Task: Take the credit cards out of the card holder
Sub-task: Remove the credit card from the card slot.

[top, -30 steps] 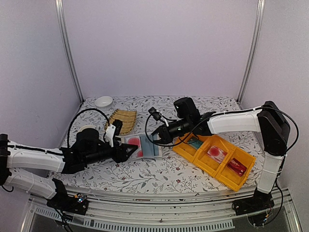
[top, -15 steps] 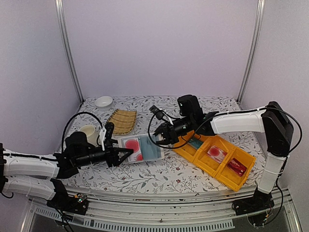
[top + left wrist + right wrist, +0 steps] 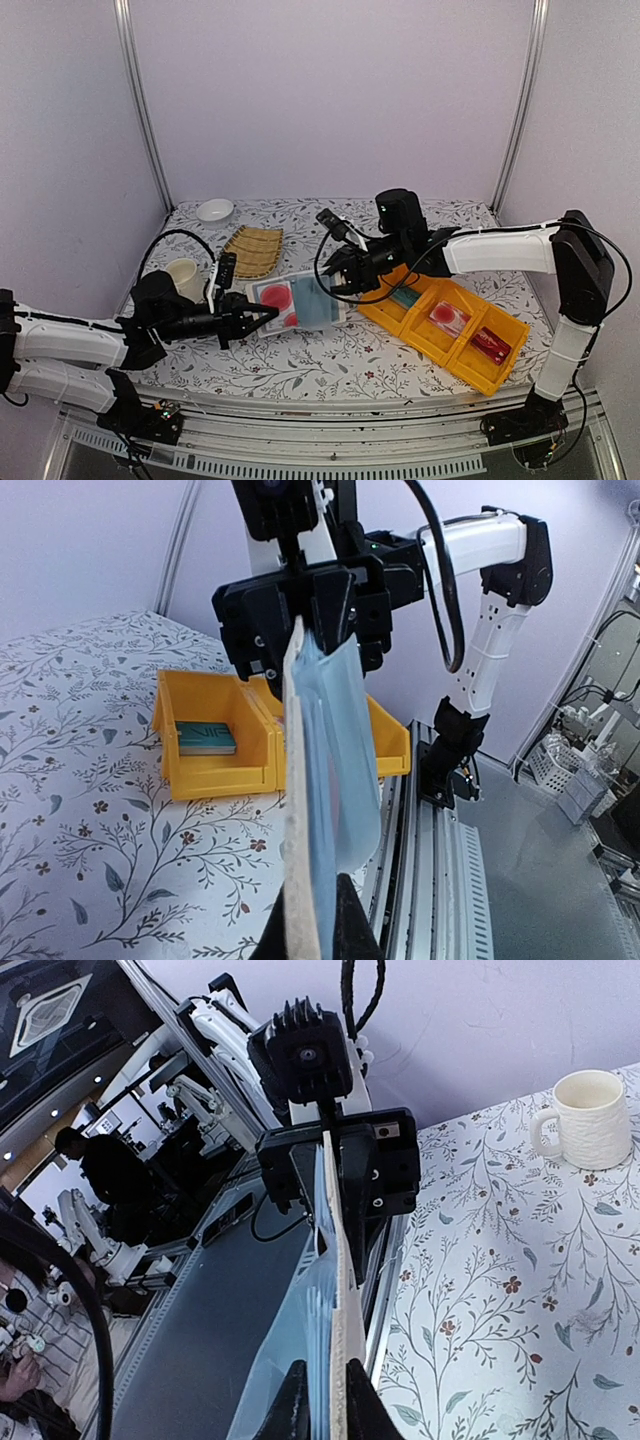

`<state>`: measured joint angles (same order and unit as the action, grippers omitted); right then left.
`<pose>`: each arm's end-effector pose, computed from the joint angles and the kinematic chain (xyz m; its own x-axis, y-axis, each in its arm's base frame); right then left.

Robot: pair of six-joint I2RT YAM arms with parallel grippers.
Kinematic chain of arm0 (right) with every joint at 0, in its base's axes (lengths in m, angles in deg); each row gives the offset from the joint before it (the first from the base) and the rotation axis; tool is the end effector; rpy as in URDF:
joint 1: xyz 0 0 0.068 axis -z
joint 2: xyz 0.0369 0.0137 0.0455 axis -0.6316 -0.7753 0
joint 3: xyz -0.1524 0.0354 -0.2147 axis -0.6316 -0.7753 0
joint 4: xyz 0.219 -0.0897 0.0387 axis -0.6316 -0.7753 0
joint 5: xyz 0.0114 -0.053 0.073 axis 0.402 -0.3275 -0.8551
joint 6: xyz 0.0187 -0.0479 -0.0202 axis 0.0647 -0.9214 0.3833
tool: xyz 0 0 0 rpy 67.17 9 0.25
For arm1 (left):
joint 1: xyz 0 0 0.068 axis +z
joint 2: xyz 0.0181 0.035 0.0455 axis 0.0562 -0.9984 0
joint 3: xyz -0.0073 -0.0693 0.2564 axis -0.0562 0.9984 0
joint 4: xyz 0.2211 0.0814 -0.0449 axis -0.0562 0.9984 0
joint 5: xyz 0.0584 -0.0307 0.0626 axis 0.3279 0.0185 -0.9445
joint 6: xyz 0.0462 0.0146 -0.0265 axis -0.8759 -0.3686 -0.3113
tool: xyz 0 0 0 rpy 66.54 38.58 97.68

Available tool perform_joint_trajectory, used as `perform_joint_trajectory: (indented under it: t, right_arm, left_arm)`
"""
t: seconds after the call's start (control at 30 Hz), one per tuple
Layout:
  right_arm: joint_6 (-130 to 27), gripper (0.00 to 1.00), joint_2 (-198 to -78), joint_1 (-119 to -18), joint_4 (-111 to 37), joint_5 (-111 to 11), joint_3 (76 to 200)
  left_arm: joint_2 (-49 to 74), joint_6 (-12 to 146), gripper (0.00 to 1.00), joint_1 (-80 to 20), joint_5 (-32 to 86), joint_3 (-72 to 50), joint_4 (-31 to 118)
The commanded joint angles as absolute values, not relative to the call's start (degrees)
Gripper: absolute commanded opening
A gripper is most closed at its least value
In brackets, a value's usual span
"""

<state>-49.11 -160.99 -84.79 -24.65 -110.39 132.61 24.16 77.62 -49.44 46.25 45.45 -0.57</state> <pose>0.2424 0.2976 0.2560 -0.3914 -0.3172 -0.8638 -0.8186 -0.3086 0.4843 0.1298 -0.1606 0.2164 -0.3819 -0.0873 -0.9201 0.8816 0.2644 -0.3910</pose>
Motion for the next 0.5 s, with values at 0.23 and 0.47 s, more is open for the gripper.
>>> perform_joint_trajectory:
  t: [0.23, 0.47]
  right_arm:
    - [-50.1, 0.32, -151.0, -73.5, -33.8, -86.3, 127.1]
    - [-52.5, 0.33, -143.6, -73.1, -35.1, -75.2, 127.9]
  left_arm:
    - [25.5, 78.6, 0.0, -49.2, 31.0, 42.1, 14.9]
    - [23.8, 79.4, 0.0, -49.2, 25.1, 39.1, 20.5]
